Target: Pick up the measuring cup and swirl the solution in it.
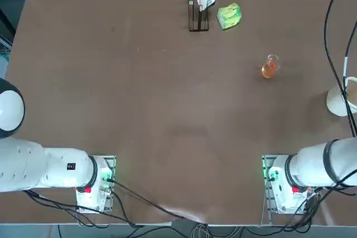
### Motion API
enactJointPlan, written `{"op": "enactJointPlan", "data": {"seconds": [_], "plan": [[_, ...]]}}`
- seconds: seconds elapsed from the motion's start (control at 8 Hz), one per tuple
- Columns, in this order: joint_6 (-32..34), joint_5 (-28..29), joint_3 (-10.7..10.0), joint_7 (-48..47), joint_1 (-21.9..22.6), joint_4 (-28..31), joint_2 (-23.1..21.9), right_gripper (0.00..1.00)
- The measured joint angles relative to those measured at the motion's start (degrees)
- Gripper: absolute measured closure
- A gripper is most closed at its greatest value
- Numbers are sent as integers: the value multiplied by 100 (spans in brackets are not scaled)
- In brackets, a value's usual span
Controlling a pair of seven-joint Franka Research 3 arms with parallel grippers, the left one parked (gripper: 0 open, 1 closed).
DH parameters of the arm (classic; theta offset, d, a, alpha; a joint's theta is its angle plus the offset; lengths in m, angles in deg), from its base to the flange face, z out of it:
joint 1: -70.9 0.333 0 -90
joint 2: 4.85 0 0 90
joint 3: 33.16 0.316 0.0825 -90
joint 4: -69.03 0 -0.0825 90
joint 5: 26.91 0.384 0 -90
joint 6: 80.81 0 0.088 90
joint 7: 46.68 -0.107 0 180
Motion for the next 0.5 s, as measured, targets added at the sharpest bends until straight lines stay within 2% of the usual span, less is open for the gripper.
{"op": "enactJointPlan", "data": {"seconds": [0.5], "plan": [[-7,0,41,5,-53,181,-42,0]]}}
